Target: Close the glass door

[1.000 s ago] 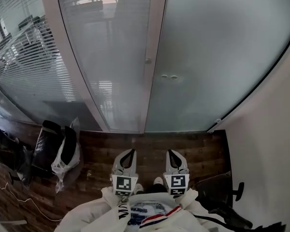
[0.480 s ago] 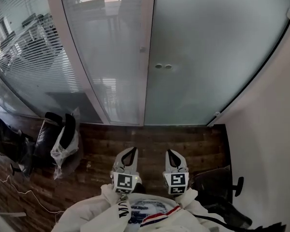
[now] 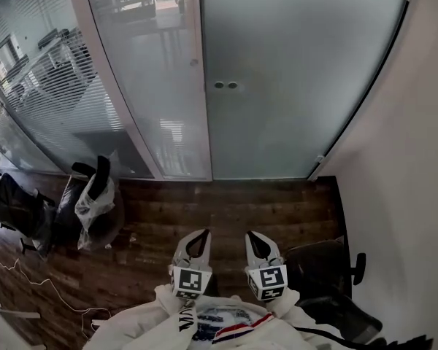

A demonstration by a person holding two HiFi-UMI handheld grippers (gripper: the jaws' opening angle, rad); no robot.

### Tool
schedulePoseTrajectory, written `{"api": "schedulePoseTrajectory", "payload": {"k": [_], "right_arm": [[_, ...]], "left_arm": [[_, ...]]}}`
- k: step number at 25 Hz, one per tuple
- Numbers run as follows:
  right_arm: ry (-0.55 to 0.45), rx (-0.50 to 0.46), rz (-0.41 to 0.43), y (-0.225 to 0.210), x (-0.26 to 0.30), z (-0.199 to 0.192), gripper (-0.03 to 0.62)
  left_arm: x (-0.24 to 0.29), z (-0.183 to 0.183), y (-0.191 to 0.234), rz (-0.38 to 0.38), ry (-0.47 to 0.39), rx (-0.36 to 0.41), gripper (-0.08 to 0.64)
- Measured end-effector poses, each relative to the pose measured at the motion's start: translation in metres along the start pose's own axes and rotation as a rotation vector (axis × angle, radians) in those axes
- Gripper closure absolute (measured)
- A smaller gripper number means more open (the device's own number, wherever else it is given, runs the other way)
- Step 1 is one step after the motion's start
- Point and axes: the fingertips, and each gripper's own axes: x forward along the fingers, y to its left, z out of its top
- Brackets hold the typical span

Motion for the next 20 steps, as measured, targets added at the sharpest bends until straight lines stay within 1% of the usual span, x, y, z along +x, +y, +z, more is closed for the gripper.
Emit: {"api": "schedulePoseTrajectory", "payload": {"k": [4,7,10,14,20], "right_arm": [[-0.017,-0.029,0.002,0.008,-0.048,-0.005,0.586],[-0.026,-0.022,-0.01,0.005,-0.079,-0.016,0.586],[-0.045,-0.015,-0.017,0.005,-0.099,-0.013,0.586],[-0.088,-0.016,-0.032,0.008,-0.111,-0.001,0.586],[-0.163,-0.04,-0.099,0.008,-0.12,0.025,0.586]], "left_arm": [[-0.027,0.005,-0.038,-0.004,-0.007,0.003,0.557],[-0.043,0.011,-0.063,-0.01,-0.018,0.015,0.557],[-0.056,0.017,-0.079,-0.008,-0.027,0.025,0.557],[-0.068,0.023,-0.083,0.004,-0.025,0.037,0.557],[-0.078,0.029,-0.076,-0.003,-0.05,0.022,0.557]]}}
